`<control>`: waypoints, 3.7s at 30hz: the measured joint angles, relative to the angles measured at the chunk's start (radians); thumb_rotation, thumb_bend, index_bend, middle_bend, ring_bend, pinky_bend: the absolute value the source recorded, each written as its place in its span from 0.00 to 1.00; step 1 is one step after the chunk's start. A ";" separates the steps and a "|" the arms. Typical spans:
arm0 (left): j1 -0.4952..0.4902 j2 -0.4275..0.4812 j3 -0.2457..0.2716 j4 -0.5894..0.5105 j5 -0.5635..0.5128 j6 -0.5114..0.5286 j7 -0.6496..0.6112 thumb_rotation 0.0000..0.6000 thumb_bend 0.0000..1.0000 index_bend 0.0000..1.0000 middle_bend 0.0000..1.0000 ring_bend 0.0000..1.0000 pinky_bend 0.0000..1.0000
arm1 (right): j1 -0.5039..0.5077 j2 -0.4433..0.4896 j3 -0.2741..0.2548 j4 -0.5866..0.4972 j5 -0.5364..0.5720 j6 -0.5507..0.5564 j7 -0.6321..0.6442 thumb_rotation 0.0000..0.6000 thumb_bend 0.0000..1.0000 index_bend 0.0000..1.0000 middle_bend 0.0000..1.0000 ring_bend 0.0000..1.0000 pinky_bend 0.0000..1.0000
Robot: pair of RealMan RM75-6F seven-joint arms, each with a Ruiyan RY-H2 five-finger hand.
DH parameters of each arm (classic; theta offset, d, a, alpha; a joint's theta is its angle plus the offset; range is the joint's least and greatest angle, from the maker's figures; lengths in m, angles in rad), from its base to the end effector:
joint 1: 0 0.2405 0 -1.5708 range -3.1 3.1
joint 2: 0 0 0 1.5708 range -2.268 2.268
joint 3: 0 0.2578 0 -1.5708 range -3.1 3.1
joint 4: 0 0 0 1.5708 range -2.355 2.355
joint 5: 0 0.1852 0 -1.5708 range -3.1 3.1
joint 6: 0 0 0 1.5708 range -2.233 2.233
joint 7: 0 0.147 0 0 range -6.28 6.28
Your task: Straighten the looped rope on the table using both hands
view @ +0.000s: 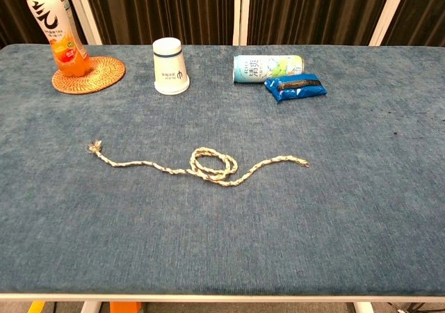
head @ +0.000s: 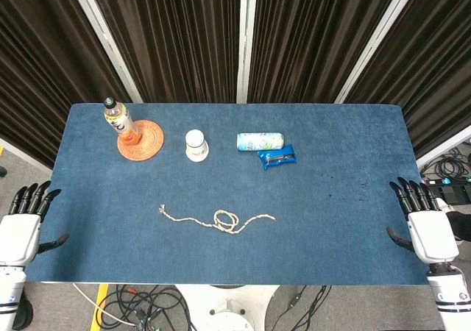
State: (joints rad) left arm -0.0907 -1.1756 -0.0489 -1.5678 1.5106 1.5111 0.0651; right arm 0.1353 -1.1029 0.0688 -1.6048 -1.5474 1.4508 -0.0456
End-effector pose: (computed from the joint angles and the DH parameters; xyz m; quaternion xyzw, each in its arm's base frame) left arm -0.3030 0.1840 0.1712 -0.6024 -0.3612 -0.3847 0.5989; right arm -0.2893 -0.2004 0.1836 0.6325 -0.3447 0.3880 0.5750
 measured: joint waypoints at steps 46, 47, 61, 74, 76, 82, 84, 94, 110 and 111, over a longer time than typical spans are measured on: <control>-0.021 -0.037 0.000 0.081 -0.020 -0.047 -0.062 1.00 0.00 0.15 0.04 0.00 0.02 | 0.529 -0.545 0.067 0.260 0.063 -0.523 -0.145 1.00 0.19 0.51 0.23 0.01 0.03; -0.021 -0.039 0.000 0.084 -0.021 -0.048 -0.067 1.00 0.00 0.15 0.04 0.00 0.02 | 0.536 -0.557 0.066 0.270 0.067 -0.527 -0.149 1.00 0.19 0.51 0.23 0.01 0.03; -0.022 -0.048 0.005 0.115 -0.024 -0.057 -0.108 1.00 0.00 0.15 0.04 0.00 0.02 | 0.578 -0.636 0.035 0.347 0.080 -0.549 -0.200 1.00 0.33 0.46 0.18 0.00 0.00; -0.033 -0.052 0.006 0.127 -0.010 -0.061 -0.124 1.00 0.00 0.15 0.04 0.00 0.02 | 0.567 -0.666 0.012 0.404 0.063 -0.496 -0.150 1.00 0.41 0.62 0.23 0.00 0.00; -0.041 -0.053 0.005 0.129 -0.002 -0.065 -0.127 1.00 0.00 0.15 0.04 0.00 0.02 | 0.562 -0.670 0.010 0.413 0.057 -0.480 -0.140 1.00 0.42 0.64 0.24 0.00 0.00; -0.095 -0.056 -0.004 0.141 0.040 -0.096 -0.171 1.00 0.00 0.15 0.04 0.00 0.02 | 0.557 -0.659 0.012 0.406 0.055 -0.462 -0.128 1.00 0.43 0.66 0.24 0.00 0.00; -0.124 -0.057 -0.008 0.143 0.060 -0.116 -0.201 1.00 0.00 0.15 0.04 0.00 0.02 | 0.558 -0.644 0.018 0.387 0.061 -0.463 -0.132 1.00 0.44 0.66 0.24 0.00 0.00; -0.337 -0.117 -0.024 0.152 0.144 -0.318 -0.338 1.00 0.02 0.24 0.07 0.00 0.02 | 0.565 -0.544 0.074 0.238 0.139 -0.469 -0.248 1.00 0.47 0.66 0.24 0.00 0.00; -0.554 -0.319 -0.058 0.140 0.025 -0.598 -0.166 0.97 0.11 0.44 0.11 0.00 0.02 | 0.552 -0.491 0.097 0.160 0.225 -0.444 -0.317 1.00 0.47 0.66 0.24 0.00 0.00; -0.554 -0.330 -0.056 0.143 0.012 -0.601 -0.143 0.93 0.13 0.46 0.11 0.00 0.02 | 0.553 -0.491 0.096 0.161 0.226 -0.445 -0.317 1.00 0.47 0.66 0.24 0.00 0.00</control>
State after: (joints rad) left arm -0.6448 -1.5058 -0.1050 -1.4245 1.5230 0.9104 -0.0780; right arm 0.6878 -1.5935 0.1652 -1.4442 -1.3210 1.0055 -0.3621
